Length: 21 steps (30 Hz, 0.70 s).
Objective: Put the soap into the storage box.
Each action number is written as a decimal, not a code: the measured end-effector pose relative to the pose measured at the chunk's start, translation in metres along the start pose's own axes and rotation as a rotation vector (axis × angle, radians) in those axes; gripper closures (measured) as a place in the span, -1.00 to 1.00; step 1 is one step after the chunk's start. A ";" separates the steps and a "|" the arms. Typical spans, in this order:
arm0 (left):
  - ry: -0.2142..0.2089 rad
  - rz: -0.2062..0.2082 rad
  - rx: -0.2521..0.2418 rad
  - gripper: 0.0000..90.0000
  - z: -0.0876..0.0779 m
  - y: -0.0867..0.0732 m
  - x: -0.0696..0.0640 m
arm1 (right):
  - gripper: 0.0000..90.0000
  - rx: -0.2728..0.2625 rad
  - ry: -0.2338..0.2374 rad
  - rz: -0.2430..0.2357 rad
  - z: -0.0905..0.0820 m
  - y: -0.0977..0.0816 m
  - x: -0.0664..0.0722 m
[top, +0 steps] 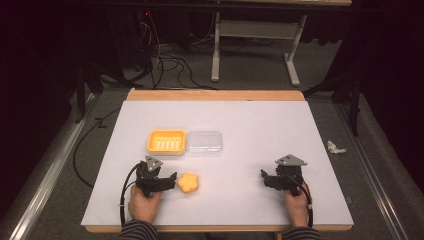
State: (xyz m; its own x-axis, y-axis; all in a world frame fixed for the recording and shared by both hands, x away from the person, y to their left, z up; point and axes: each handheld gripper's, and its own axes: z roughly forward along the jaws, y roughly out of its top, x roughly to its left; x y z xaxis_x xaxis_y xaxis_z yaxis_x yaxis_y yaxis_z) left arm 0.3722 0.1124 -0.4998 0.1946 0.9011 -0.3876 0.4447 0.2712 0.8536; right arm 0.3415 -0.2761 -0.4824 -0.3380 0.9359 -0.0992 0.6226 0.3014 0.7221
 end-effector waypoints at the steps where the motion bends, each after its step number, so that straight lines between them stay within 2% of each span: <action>1: -0.001 -0.001 0.002 -0.68 0.000 0.000 0.000 | -0.64 0.000 0.000 0.000 0.000 0.000 0.000; 21: -0.002 -0.027 0.009 -0.66 0.001 0.003 0.002 | -0.64 -0.001 0.001 0.004 0.000 0.000 0.000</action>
State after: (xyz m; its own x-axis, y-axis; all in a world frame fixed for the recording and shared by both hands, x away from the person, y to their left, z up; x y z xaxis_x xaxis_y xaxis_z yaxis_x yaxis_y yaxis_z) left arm 0.3745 0.1146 -0.4985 0.1837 0.8928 -0.4113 0.4575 0.2927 0.8396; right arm 0.3418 -0.2761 -0.4825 -0.3364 0.9369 -0.0952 0.6233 0.2973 0.7233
